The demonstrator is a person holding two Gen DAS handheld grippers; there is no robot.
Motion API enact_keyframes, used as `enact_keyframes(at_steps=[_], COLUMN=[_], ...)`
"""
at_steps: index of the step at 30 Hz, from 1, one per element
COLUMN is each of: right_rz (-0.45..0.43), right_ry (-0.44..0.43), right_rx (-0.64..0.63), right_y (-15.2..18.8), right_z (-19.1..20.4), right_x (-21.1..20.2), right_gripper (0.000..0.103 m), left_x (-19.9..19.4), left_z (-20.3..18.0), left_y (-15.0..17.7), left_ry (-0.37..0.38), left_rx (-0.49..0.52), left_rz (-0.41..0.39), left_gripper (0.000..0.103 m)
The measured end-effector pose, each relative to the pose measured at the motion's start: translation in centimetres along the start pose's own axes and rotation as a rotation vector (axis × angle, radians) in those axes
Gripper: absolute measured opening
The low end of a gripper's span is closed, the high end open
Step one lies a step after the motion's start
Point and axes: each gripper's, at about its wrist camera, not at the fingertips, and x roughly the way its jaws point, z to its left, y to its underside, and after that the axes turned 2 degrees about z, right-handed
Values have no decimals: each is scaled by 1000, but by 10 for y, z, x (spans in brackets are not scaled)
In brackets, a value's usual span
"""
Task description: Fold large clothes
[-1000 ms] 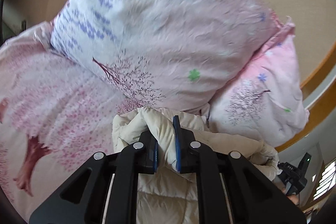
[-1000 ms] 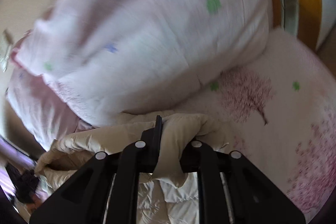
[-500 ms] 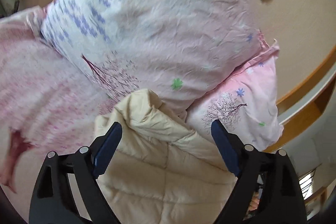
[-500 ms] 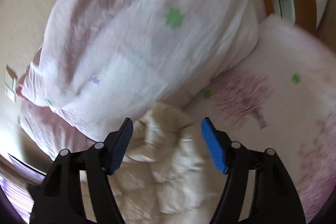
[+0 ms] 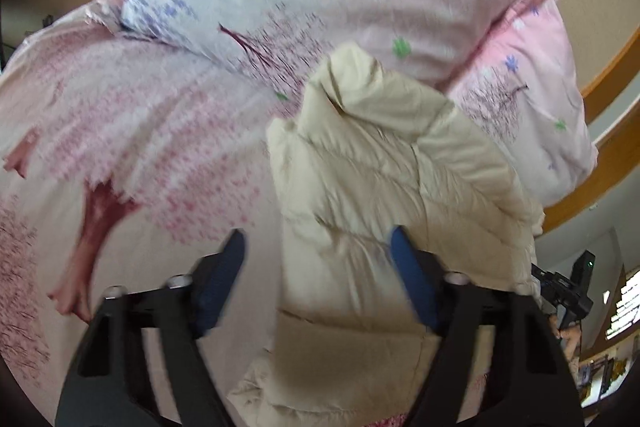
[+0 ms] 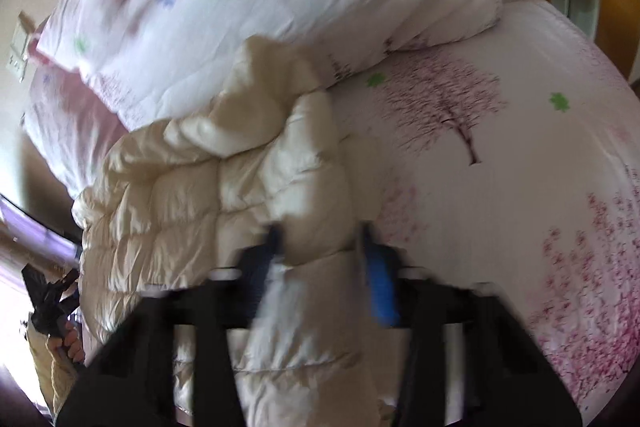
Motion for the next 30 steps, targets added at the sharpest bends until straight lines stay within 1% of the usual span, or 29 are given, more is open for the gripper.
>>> enact_keyframes(at_steps=[1,3,5,6,7,8,9,10,11,14,16,17,18,19,20,21,22,23,24,25,26,27,29,30], right_rz=[-14,-62,-121,-138,-154,-164,-152,-133,-90,-20,2,3,-5,-22,-51,-100,-137,-179,-196,-206,-209,-205,-190,-166], right_ry=[-3,-22,-65,-68,-64,-44,-16,10,53,113,137,164,211,239,263,279,278,256,235,212,194,186,176,164], right_rx=[-1,-7,-1,3,11,26,40,54,85,138,138,119,99,92,89,82,69,39,14,-20,-59,-81,-110,-119], right_y=[2,2,6,8,10,14,15,15,19,25,28,28,28,28,28,30,32,34,36,36,36,34,33,30], right_z=[3,10,14,14,11,6,1,-5,-13,-21,-18,-14,-9,-7,-5,-1,3,11,17,25,36,42,53,58], right_x=[-4,-19,-40,-47,-54,-57,-53,-47,-34,-11,-3,-3,-8,-13,-21,-34,-44,-55,-60,-63,-65,-63,-57,-49], right_gripper=[11,8,8,7,7,7,7,7,7,7,10,12,22,32,35,40,41,41,41,41,41,41,41,41], left_x=[4,6,2,-3,-11,-15,-18,-17,-13,1,6,5,1,-5,-11,-18,-23,-34,-38,-45,-48,-49,-42,-37], left_z=[-1,-4,-6,-7,-6,-5,-4,-1,2,13,15,14,12,10,9,7,6,1,-4,-13,-17,-26,-40,-45], left_y=[-1,3,6,7,9,11,12,12,13,13,15,16,16,15,14,13,12,11,10,10,11,10,7,6], left_ry=[4,1,17,32,52,51,39,16,-12,-69,-66,-62,-63,-62,-58,-55,-58,-56,-54,-54,-51,-42,-36,-39], left_rx=[0,-5,-12,-17,-18,-15,-9,-4,-11,-48,-64,-57,-49,-40,-35,-30,-26,-5,11,43,60,82,111,123], left_rz=[9,23,15,4,-12,-23,-30,-29,-21,9,20,18,10,-3,-20,-39,-61,-104,-124,-160,-180,-197,-199,-189], left_gripper=[47,21,12,10,9,9,9,9,9,7,7,7,7,7,7,8,9,9,10,13,25,45,60,60])
